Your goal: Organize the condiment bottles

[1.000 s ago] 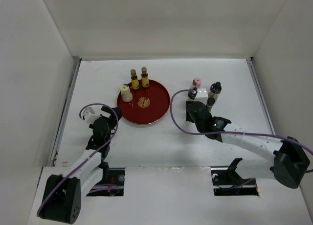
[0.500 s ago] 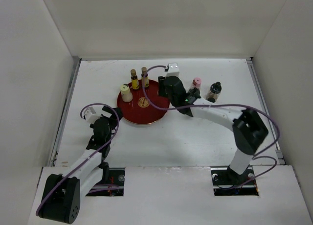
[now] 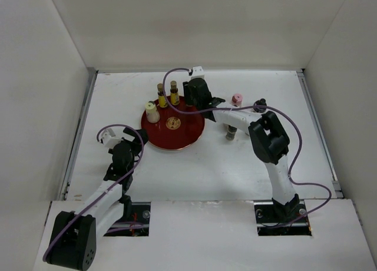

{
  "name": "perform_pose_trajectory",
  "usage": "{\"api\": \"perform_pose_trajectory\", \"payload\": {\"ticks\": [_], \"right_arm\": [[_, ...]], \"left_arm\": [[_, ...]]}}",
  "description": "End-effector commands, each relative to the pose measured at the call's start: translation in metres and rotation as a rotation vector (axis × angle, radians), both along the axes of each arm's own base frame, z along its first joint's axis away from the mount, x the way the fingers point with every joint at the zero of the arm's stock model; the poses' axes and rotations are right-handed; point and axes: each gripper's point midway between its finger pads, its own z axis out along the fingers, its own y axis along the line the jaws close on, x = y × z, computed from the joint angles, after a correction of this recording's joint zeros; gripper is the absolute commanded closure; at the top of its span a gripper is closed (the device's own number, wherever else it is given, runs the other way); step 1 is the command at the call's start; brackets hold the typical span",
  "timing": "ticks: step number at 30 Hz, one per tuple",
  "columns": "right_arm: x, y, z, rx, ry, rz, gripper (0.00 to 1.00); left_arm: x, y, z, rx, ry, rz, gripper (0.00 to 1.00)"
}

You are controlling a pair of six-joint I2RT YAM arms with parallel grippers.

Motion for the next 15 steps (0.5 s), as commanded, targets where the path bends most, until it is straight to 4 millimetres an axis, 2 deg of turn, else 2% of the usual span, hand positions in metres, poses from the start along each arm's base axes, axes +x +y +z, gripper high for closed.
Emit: {"api": "perform_pose_trajectory", "payload": {"ticks": [1,8,15], "right_arm": [[0.01,0.016,0.026,0.055,-0.049,0.037,0.63],[0.011,0.025,0.008,0.047,-0.015,0.054,0.62],[0.009,0.023,-0.008,0.03,0.036,0.036,0.6]], "left_arm": [[0.009,-0.003,0.017,-0.006,-0.047,-0.006,0.0],[0.008,0.0,0.018,-0.008,-0.055,0.002,0.0],[0.007,0.001,0.019,-0.013,-0.061,0.004,0.0]]}}
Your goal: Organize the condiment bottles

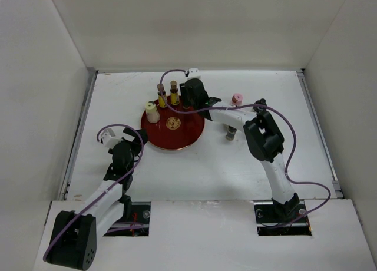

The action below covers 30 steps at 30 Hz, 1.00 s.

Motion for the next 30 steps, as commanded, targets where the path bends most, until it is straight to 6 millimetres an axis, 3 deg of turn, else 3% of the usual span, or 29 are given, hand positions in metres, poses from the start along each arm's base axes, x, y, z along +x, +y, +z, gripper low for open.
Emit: {"api": "perform_pose_trajectory", "payload": {"ticks": [1,5,8,16,21,23,25,28,30], "right_arm": [[0.003,0.009,0.01,0.03,-0.003,0.003,0.58],[0.002,0.009,0.01,0.039,0.0,0.0,0.43],[-0.001,0.007,0.021,0.064,-0.017,-0.003,0.34],[-0.009,0.005,0.06,0.112,-0.071,0.004,0.34],[-0.029,-0.008,0.094,0.152,-0.12,0.005,0.34],[-0.045,-0.022,0.107,0.166,-0.136,-0.01,0.35],[-0.061,-0.042,0.112,0.163,-0.152,-0.042,0.42],[-0.086,-0.08,0.106,0.154,-0.151,-0.123,0.79],[-0.102,-0.106,0.096,0.133,-0.138,-0.182,0.87]], "left_arm": [[0.008,-0.001,0.024,-0.013,-0.078,-0.001,0.0],[0.007,0.001,0.022,-0.015,-0.071,0.004,0.0],[0.008,0.001,0.024,-0.012,-0.076,0.005,0.0],[0.007,0.002,0.023,-0.016,-0.075,0.007,0.0],[0.007,0.003,0.024,-0.018,-0.078,0.011,0.0],[0.007,0.002,0.024,-0.019,-0.076,0.005,0.0],[0.007,0.002,0.025,-0.018,-0.081,0.006,0.0],[0.006,0.003,0.024,-0.022,-0.08,0.007,0.0],[0.006,0.001,0.027,-0.023,-0.089,0.002,0.0]]}}
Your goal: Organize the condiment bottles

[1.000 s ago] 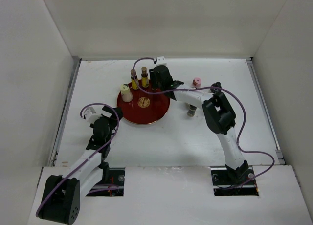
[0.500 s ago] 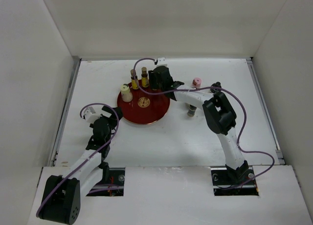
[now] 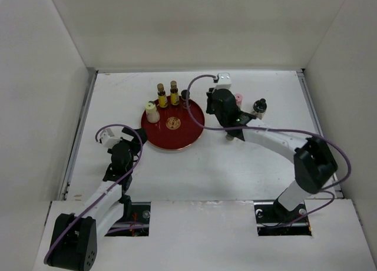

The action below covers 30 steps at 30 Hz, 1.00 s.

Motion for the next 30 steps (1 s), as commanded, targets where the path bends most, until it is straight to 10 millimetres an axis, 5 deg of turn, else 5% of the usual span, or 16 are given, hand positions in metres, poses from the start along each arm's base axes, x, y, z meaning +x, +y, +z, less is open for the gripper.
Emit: {"api": "perform_pose_trajectory", "payload": {"ticks": [1,3,8,13,22,30], "right_arm": [[-0.017,-0.045,0.001,0.022,-0.034,-0.15,0.87],[-0.032,-0.074,-0.015,-0.012,-0.005,-0.222,0.79],[-0.058,-0.104,-0.046,-0.069,0.037,-0.29,0.34],[-0.059,-0.111,-0.053,-0.075,0.044,-0.312,0.25],[-0.047,-0.108,-0.074,-0.101,0.099,-0.307,0.3],[-0.049,-0.112,-0.056,-0.067,0.052,-0.319,0.66]], "left_arm": [[0.006,-0.001,0.022,-0.013,-0.071,-0.001,0.0],[0.006,0.0,0.02,-0.014,-0.065,0.003,0.0],[0.007,-0.003,0.017,-0.013,-0.053,-0.003,0.0],[0.009,-0.006,0.017,-0.011,-0.053,-0.015,0.0],[0.008,-0.003,0.017,-0.015,-0.057,-0.006,0.0],[0.008,-0.004,0.019,-0.017,-0.062,-0.011,0.0]]}}
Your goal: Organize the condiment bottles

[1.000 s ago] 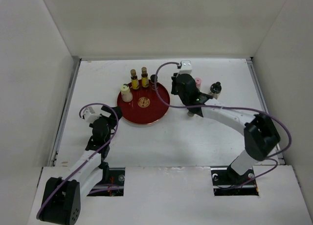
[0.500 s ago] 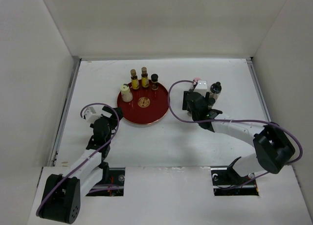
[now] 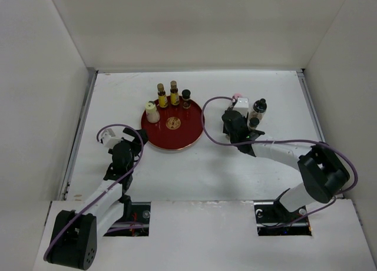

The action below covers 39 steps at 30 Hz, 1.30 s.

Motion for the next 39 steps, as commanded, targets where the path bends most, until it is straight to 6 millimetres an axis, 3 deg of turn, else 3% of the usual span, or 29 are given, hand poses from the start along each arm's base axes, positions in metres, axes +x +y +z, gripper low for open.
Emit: {"api": "perform_pose_trajectory", "payload": {"ticks": [1,4,7,14,18,23,26,39], "right_arm": [[0.008,0.008,0.05,0.08,-0.135,-0.005,0.67],[0.001,0.038,0.086,0.129,-0.206,0.083,0.68],[0.0,0.091,0.118,0.191,-0.252,0.219,0.68],[0.002,0.237,0.131,0.272,-0.237,0.498,0.69],[-0.003,0.295,0.131,0.254,-0.252,0.586,0.68],[-0.001,0.336,0.11,0.249,-0.219,0.651,0.68],[0.001,0.35,0.091,0.218,-0.199,0.665,0.68],[0.013,0.362,0.041,0.169,-0.144,0.663,0.65]], "left_arm": [[0.008,-0.002,0.027,-0.018,-0.089,-0.001,0.0],[0.007,0.002,0.025,-0.021,-0.087,0.014,0.0],[0.004,0.004,0.026,-0.037,-0.1,0.026,0.0],[0.0,0.021,0.019,-0.086,-0.089,0.076,0.0],[-0.002,0.025,0.016,-0.105,-0.083,0.087,0.0],[-0.003,0.027,0.016,-0.113,-0.082,0.099,0.0],[-0.003,0.027,0.018,-0.114,-0.088,0.098,0.0],[-0.002,0.027,0.019,-0.106,-0.09,0.096,0.0]]}}
